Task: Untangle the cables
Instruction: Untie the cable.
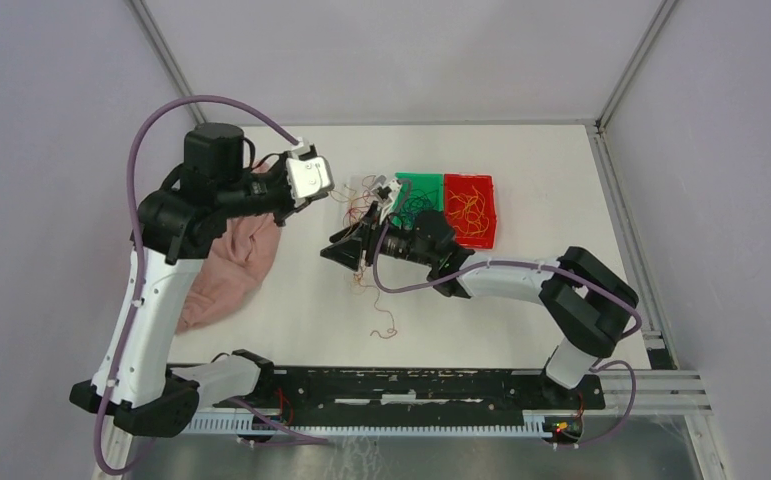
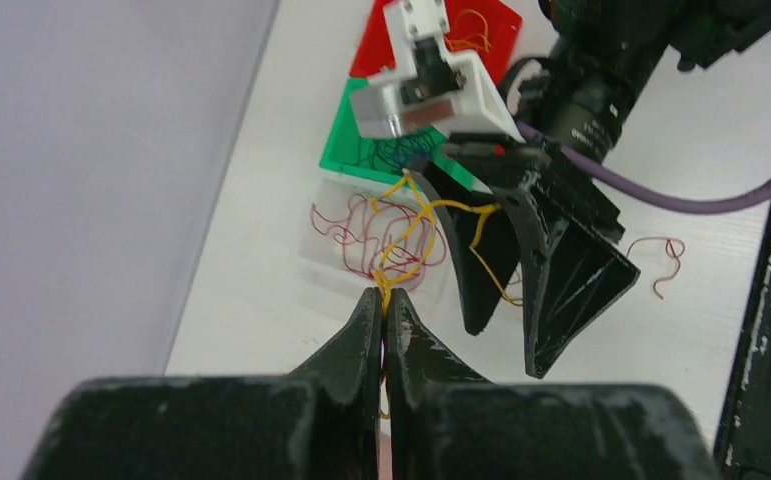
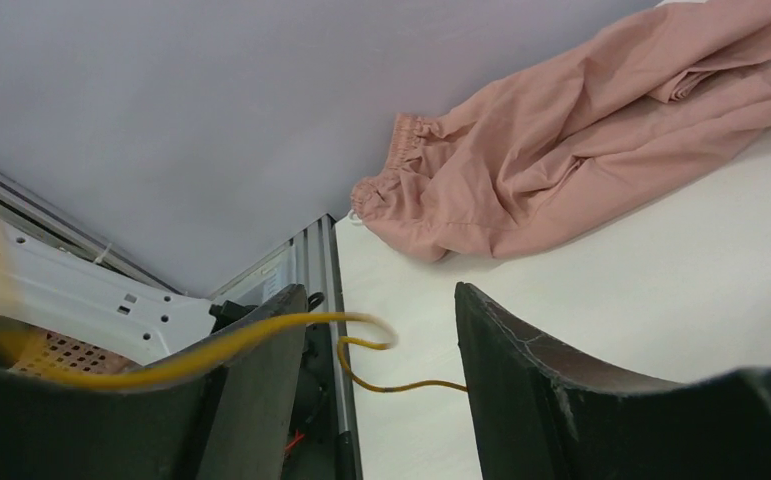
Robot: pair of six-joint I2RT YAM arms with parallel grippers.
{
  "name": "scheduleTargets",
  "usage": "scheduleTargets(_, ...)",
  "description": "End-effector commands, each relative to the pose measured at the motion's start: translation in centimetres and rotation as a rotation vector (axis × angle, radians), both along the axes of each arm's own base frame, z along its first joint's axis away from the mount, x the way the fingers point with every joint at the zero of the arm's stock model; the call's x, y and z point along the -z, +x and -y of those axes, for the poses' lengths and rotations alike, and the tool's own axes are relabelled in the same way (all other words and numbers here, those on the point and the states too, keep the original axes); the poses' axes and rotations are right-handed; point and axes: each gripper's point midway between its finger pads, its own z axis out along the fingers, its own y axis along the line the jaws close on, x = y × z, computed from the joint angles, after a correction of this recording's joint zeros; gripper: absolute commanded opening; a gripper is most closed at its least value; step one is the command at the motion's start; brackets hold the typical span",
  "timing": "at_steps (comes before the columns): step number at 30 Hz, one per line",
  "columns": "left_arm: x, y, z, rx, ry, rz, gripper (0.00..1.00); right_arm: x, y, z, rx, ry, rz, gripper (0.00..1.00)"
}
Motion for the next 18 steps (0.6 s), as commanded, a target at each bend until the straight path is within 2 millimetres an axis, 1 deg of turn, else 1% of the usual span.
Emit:
scheduleTargets(1, -6.4, 0.1, 0.6, -0.022, -0.139, 0.148, 0.03, -1.0, 0.5, -0.4, 0.014, 0.068, 0.014, 0.62)
scheduleTargets(5, -10.1, 0.3, 0.4, -0.046, -0.206, 0.247, 0.03, 1.3, 1.1, -0.8, 0.03, 0.039, -0.019, 0.6)
scheduleTargets(13, -17.7, 0.8, -0.1, -0.118, -0.38, 0.418, 0.03, 4.4, 1.6, -1.2, 0.043, 0.005, -0.074, 0.59)
scheduleTargets(16, -19.9, 0.8, -0.4, -0.153, -0.464, 0.449, 0.03, 5.7, 1.5, -1.1, 0.05, -0.019, -0.089, 0.58)
scheduleTargets(18, -21.4, 0.8, -0.7, -0.174, -0.512, 0.475, 0.03, 7.0, 1.5, -0.8, 0.059, -0.047, -0.098, 0.59)
